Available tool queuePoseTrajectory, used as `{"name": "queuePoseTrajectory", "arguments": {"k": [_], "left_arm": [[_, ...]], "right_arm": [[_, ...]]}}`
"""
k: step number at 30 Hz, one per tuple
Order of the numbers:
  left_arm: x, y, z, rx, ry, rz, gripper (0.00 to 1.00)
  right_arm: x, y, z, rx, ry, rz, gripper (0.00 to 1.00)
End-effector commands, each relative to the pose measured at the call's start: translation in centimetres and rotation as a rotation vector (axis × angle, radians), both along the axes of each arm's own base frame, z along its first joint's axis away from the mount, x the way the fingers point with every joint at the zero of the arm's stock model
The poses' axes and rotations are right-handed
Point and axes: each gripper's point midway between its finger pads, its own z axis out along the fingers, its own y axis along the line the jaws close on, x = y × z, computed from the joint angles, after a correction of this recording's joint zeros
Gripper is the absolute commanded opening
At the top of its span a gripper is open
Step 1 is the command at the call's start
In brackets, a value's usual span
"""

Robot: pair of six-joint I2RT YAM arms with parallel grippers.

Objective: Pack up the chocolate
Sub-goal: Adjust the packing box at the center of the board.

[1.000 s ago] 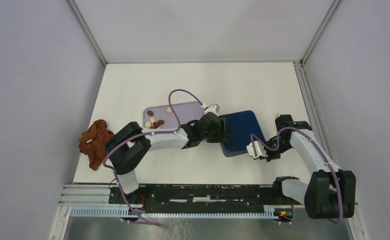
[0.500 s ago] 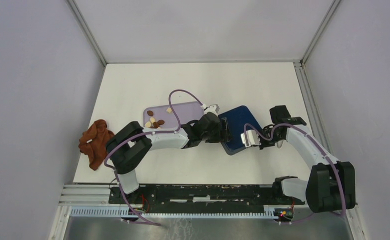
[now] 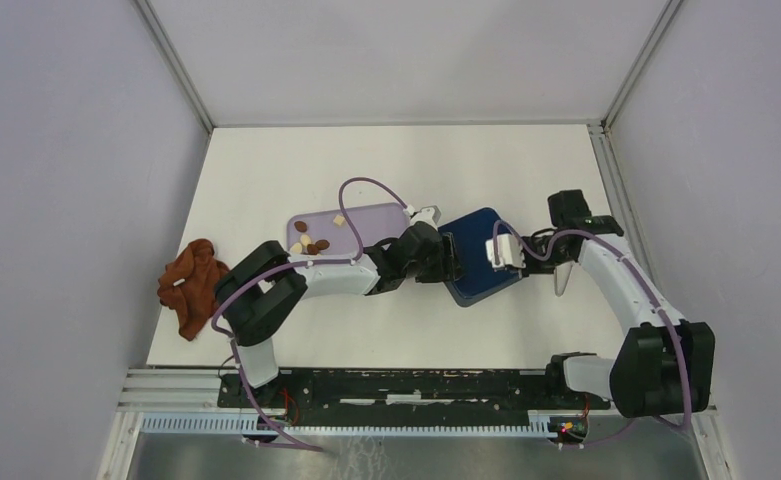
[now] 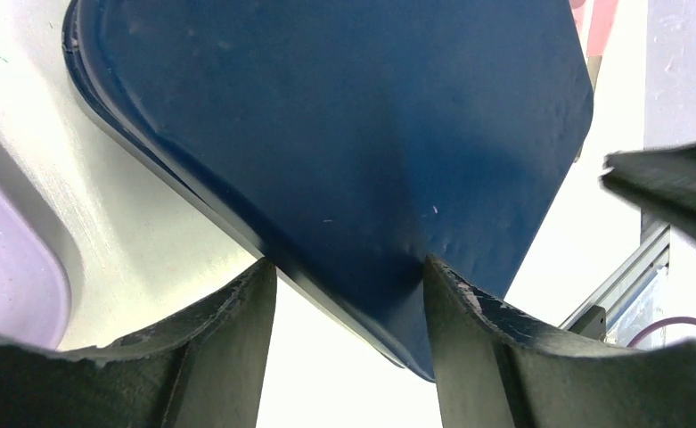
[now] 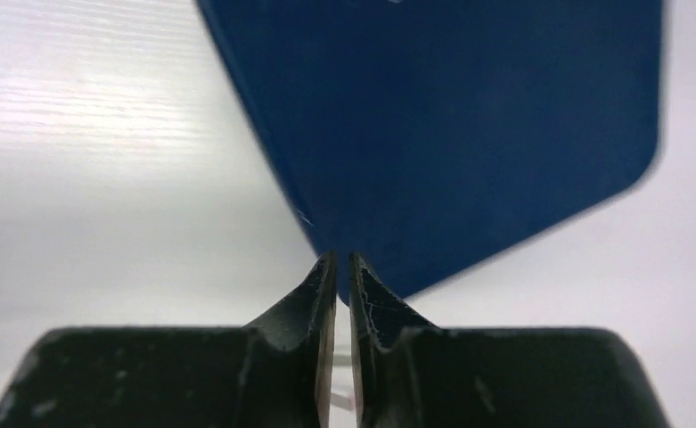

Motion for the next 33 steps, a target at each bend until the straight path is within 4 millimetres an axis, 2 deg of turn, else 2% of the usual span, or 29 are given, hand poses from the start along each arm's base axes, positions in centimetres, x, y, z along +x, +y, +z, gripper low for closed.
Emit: {"name": "queuePoseTrajectory", "arguments": {"k": [1,4,6,8,10,14,21,29,33], "left_arm": [[-1.1,2.7,-4.8,0.157,0.075,0.007,0.64],[-1.0,2.9,-4.9,0.157,0.076,0.008,0.64],[-1.0,2.8,-4.7,0.151,0.073,0.006,0.65],[-0.9,2.6,-4.4,0.145,0.069,0.001,0.65],[-0.9,2.4,-4.2,0.138,0.067,-0.006,0.66],[-0.9,2.1,-3.8,0.123,0.065,-0.016,0.70],[-1.0,1.7,-3.5,0.105,0.066,-0.032,0.76],[-1.0,1.5,-3.1,0.100,0.056,-0.040,0.88],[-0.9,1.4,-2.9,0.098,0.052,-0.043,0.89]], "right_arm": [[1.0,-1.7,3.5,0.018,-0.012,-0.077,0.20],[1.7,-4.5,3.5,0.017,-0.032,-0.195,0.46],[2.1,-5.5,2.4,0.020,-0.033,-0.261,0.64],[1.8,-5.7,0.6,0.012,-0.007,-0.265,0.73],[2.0,-5.8,-0.9,0.011,0.019,-0.277,0.77],[2.9,-4.6,-2.6,0.094,0.087,-0.315,0.78],[4.7,-2.7,-2.9,0.254,0.070,-0.382,0.71],[4.8,-1.0,-0.7,0.351,0.023,-0.310,0.57],[4.6,-0.5,0.2,0.374,0.025,-0.277,0.51]]}}
